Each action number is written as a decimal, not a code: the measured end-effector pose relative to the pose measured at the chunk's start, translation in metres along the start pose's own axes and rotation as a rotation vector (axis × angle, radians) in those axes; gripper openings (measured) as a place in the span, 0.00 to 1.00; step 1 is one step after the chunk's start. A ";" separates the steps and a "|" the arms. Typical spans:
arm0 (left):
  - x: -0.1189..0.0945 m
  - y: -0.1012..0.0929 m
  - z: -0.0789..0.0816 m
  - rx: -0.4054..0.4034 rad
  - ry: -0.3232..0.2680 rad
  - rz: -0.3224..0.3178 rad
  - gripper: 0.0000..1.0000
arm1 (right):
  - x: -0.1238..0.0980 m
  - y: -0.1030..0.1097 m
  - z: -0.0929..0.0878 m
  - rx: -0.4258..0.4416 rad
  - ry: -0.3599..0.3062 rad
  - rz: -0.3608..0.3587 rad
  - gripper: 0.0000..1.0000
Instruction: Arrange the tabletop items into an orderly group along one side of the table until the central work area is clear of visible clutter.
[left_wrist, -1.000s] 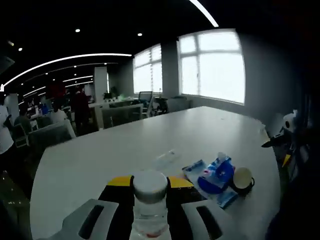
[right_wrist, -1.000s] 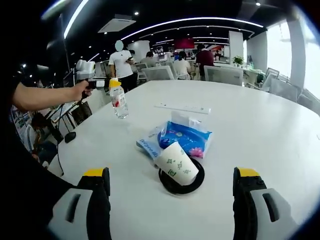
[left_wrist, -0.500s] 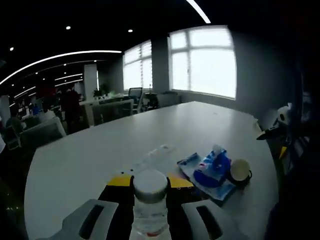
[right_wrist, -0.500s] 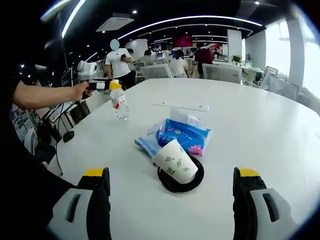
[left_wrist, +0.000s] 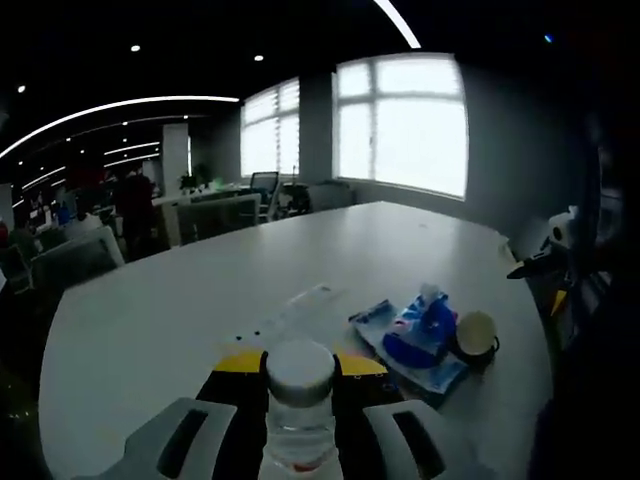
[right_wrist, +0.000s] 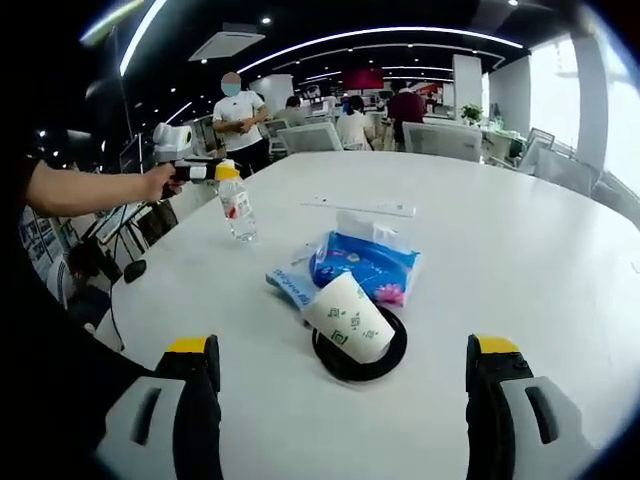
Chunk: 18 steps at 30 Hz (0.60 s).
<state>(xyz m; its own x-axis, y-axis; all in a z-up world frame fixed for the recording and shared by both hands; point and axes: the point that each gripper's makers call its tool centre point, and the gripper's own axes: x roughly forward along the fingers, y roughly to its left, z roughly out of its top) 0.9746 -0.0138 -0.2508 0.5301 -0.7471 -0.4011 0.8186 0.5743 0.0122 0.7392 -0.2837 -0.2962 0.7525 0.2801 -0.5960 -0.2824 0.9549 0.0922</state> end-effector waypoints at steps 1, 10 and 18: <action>0.000 0.001 0.000 -0.005 0.001 -0.001 0.21 | 0.000 0.000 0.000 0.000 0.000 0.000 1.00; 0.003 0.001 -0.005 -0.018 -0.007 -0.015 0.21 | 0.002 0.001 -0.003 -0.002 0.013 0.005 1.00; -0.001 0.002 -0.007 -0.011 -0.028 -0.026 0.22 | 0.004 0.001 -0.002 -0.003 0.013 0.008 1.00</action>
<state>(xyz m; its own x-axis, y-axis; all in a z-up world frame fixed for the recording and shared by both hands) 0.9744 -0.0101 -0.2566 0.5147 -0.7709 -0.3752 0.8299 0.5578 -0.0076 0.7402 -0.2816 -0.2998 0.7423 0.2864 -0.6058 -0.2903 0.9523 0.0945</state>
